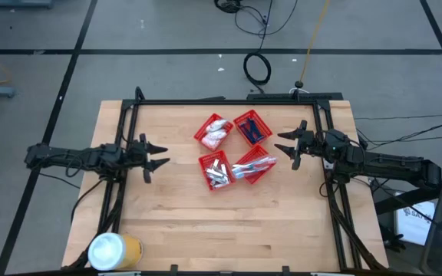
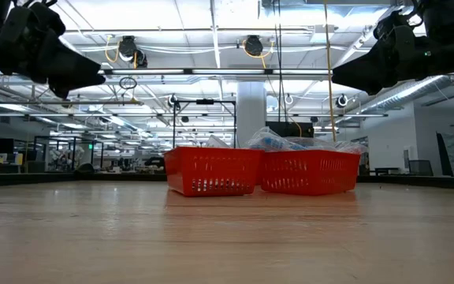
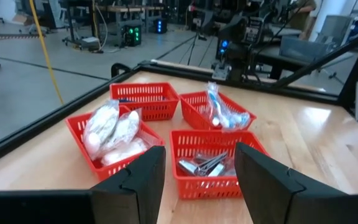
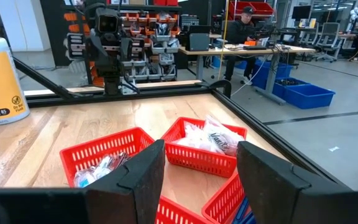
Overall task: Pick & Place Travel size toiletries
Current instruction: Return to Home Position
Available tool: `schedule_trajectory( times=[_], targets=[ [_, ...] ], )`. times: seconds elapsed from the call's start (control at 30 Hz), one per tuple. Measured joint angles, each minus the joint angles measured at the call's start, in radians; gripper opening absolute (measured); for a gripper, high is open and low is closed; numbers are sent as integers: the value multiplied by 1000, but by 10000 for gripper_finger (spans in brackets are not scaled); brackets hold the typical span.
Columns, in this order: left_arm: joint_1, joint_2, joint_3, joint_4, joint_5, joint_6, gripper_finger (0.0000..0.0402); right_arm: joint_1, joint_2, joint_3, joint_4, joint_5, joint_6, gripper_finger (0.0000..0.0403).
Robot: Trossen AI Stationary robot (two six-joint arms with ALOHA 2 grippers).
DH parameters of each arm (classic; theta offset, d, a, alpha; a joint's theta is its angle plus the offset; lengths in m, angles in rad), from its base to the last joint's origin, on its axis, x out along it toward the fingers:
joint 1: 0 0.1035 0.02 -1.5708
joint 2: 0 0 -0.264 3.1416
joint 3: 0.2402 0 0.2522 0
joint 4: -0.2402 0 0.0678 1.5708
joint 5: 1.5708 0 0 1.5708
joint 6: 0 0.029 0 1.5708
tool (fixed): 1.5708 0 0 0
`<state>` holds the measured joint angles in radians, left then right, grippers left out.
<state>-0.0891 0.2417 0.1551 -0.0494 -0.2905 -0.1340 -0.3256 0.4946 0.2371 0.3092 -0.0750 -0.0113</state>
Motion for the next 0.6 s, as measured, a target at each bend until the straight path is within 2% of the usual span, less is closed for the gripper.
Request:
schedule_trajectory(
  times=[0.33,0.6],
  targets=[
    [0,-96,-5,-27,1,21,187,0,0,0,-8,0,0,187],
    [0,-144,-120,60,1,-5,186,0,0,0,-8,0,0,187]
  ],
)
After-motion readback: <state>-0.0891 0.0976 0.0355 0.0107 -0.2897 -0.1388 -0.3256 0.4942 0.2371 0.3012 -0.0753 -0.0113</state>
